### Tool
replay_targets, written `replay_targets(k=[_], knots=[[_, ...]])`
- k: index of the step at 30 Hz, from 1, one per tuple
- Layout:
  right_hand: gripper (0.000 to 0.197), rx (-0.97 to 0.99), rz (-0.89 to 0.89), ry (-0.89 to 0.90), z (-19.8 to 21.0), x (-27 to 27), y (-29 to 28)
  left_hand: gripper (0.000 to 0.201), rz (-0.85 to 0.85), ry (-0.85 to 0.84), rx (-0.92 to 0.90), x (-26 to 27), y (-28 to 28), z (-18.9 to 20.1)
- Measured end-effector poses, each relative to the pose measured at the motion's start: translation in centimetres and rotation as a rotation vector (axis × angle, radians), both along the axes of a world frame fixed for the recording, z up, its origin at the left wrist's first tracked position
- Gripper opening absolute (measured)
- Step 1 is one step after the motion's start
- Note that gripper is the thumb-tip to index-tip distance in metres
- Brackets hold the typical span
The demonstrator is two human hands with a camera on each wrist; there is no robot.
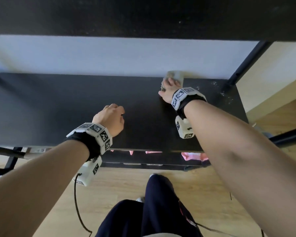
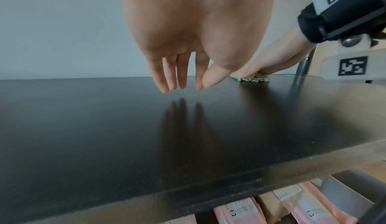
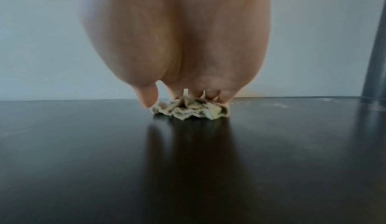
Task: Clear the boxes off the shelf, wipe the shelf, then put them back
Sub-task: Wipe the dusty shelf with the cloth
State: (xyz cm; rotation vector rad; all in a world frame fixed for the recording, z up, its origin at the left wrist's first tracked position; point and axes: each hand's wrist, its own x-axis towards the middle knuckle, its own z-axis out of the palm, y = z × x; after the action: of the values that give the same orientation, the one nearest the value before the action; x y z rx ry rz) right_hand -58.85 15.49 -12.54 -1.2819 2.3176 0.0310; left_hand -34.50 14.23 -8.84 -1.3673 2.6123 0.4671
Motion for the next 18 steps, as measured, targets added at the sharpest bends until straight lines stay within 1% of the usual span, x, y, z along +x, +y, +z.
replay_targets(k=[2,6,8,9,11,14,18], knots=[[0.072,0.032,0.036,-0.02,0.2,1.8,-1.2,0.032,0.016,0.012,0.007,-0.1,-0.5,0.6],[0.067,0.03,0.25,-0.133,0.3,7.1,-4.3,0.032,0.02,0.049,-0.03,-0.7,-1.5,1.1],[0.057,-0.005,0.367,-0.081,0.3,7.5,-5.0,0.031,0.011,0.047,-0.035,-0.7,-1.5,0.8],[0.052,-0.034,0.404,-0.042,0.4,6.6,-5.0,0.031,0.002,0.05,-0.037,-0.8,-1.4,0.6],[0.049,-0.079,0.301,-0.084,1.2,3.7,-4.2,0.031,-0.019,0.06,-0.037,-0.8,-1.3,0.4],[0.049,-0.05,0.187,-0.084,2.4,-0.7,-1.7,0.031,-0.027,0.061,-0.023,-1.1,-1.2,0.4],[0.057,-0.073,0.046,-0.02,0.9,-3.7,1.8,0.031,-0.063,0.045,0.004,-2.3,-0.2,1.1]])
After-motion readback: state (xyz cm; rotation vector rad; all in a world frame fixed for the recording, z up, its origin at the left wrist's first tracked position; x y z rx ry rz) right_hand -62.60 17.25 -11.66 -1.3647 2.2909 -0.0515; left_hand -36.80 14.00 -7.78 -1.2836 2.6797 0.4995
